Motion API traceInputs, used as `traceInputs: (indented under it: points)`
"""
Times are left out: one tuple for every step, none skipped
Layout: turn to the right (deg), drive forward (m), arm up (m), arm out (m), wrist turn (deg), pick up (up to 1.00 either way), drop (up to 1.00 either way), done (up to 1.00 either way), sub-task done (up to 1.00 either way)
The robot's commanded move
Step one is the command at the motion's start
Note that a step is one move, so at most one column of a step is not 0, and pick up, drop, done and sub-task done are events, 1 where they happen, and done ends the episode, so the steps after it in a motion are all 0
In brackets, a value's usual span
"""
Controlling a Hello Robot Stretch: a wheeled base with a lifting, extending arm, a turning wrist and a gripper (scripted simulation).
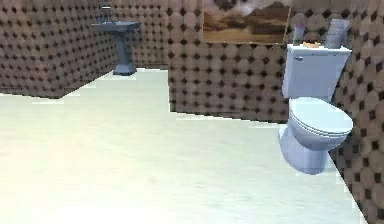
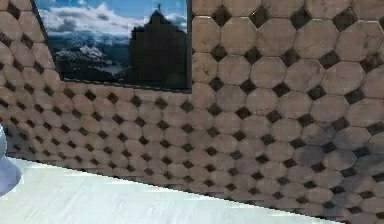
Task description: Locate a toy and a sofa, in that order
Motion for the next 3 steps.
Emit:
traceInputs:
  points:
    - [-45.0, 0.0, 0.0, 0.0, 0.0, 0.0, 0.0, 0.0, 0.0]
    - [-30.0, 0.0, 0.0, 0.0, 0.0, 0.0, 0.0, 0.0, 0.0]
    - [0.0, 0.4, 0.0, 0.0, 0.0, 0.0, 0.0, 0.0, 0.0]
